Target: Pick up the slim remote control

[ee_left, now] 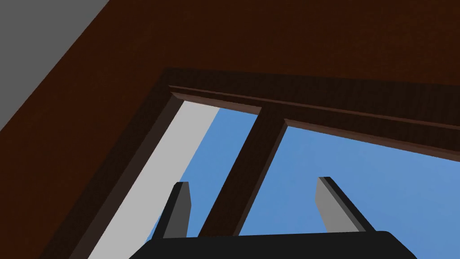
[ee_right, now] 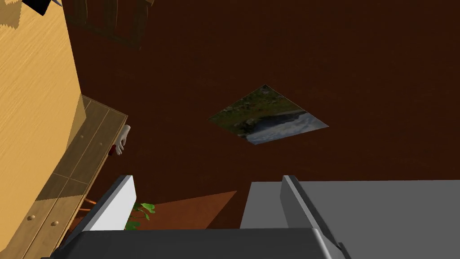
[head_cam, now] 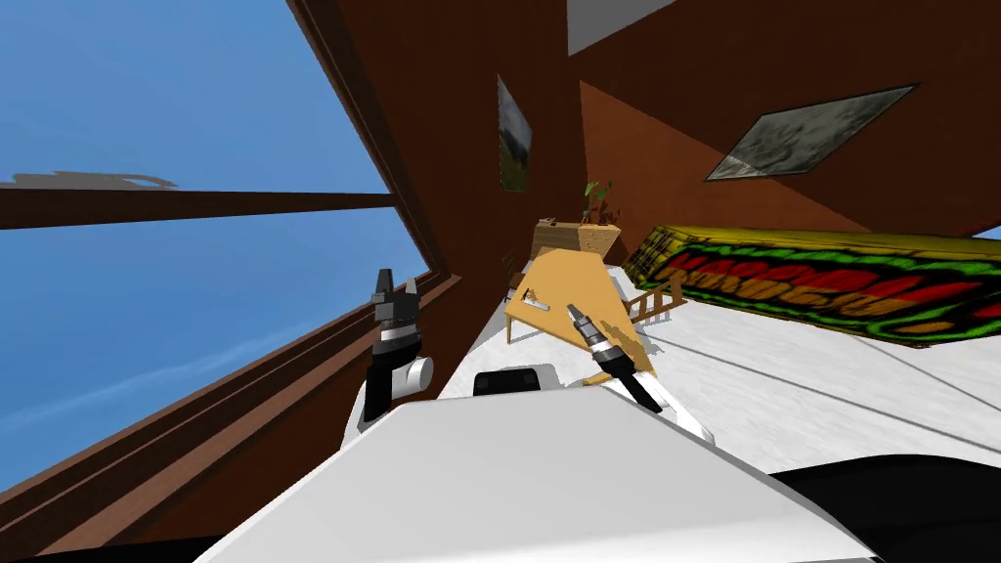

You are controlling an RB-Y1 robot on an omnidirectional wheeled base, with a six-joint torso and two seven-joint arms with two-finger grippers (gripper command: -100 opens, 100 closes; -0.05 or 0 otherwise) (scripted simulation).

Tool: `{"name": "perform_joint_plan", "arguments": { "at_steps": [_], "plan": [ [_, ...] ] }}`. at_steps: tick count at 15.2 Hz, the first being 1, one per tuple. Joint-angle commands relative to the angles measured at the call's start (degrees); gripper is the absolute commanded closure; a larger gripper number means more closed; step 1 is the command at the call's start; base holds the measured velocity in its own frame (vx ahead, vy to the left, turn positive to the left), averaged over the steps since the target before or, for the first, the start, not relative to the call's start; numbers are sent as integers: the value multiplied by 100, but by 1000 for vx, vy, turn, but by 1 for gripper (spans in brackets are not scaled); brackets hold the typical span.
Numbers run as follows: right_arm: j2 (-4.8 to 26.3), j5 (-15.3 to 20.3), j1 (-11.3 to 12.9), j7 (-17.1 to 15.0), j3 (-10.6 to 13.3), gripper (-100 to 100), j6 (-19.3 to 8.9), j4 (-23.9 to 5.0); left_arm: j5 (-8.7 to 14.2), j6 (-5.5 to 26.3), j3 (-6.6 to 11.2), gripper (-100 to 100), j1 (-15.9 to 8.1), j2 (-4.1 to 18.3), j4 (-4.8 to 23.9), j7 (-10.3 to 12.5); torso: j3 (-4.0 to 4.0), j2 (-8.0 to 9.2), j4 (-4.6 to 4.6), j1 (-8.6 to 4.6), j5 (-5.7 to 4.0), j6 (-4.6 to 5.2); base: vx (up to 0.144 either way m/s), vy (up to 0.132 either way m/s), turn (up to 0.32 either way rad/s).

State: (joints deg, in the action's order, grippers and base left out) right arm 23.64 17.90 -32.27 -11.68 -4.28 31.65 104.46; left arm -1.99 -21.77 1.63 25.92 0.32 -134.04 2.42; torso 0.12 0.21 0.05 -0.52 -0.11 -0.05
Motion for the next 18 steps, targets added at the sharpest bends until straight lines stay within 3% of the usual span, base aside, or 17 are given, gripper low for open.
{"name": "perform_joint_plan", "arguments": {
  "at_steps": [1,5,6,8,12,13,14,18],
  "plan": [
    [97,126,-43,1,10,-100,69,-286,0,0,0,0,0,0,0,0,0,0,0,0,0,0,-89,-46,421],
    [264,267,-96,-24,6,-100,127,-684,0,0,0,0,1,0,0,0,-10,-18,-4,10,2,1,-52,-21,284],
    [429,414,-151,-44,11,-100,182,-849,0,0,1,0,2,0,0,0,-13,-24,-5,9,1,6,-40,-22,370],
    [429,414,-151,-44,11,-100,182,-1014,0,0,0,0,1,0,0,0,-15,-26,-5,6,1,-1,-41,-28,322],
    [752,722,-267,-75,46,-100,280,-1685,0,0,0,0,1,0,0,0,-18,-32,-7,2,0,-1,-36,-27,425],
    [752,722,-267,-75,46,-100,280,-1703,0,0,0,0,1,0,0,0,-19,-33,-7,1,0,-2,-21,-29,318],
    [911,880,-328,-83,73,-100,323,-1870,0,0,1,0,2,0,0,0,-21,-36,-7,2,-1,3,-14,-24,361],
    [1068,1041,-391,-88,107,-100,361,-2347,0,0,1,0,2,0,0,0,-26,-46,-9,3,1,-1,-7,-23,376]
  ]
}}
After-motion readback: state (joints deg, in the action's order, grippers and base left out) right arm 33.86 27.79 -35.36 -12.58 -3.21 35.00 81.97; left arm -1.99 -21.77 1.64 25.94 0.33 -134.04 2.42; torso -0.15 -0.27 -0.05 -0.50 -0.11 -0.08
